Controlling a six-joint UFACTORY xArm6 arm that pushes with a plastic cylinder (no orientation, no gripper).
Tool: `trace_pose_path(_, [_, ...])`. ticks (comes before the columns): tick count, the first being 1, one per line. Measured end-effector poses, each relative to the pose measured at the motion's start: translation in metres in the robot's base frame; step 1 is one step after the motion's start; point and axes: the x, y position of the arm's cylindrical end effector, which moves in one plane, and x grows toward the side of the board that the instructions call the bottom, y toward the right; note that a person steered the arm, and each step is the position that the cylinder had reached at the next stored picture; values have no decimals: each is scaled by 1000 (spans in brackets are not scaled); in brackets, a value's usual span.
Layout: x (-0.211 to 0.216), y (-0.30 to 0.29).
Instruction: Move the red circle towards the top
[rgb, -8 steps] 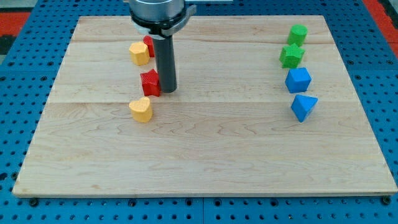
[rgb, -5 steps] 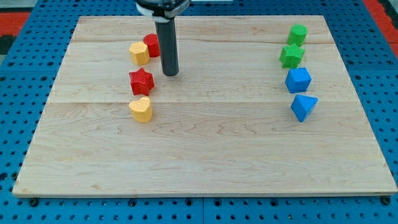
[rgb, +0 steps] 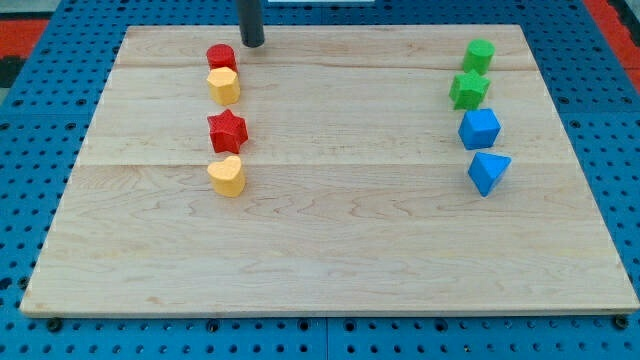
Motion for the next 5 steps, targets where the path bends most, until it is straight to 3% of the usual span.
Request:
trace_pose_path(1, [27, 19])
trace_pose_path(3, [124, 17])
trace_pose_path(5, [137, 17])
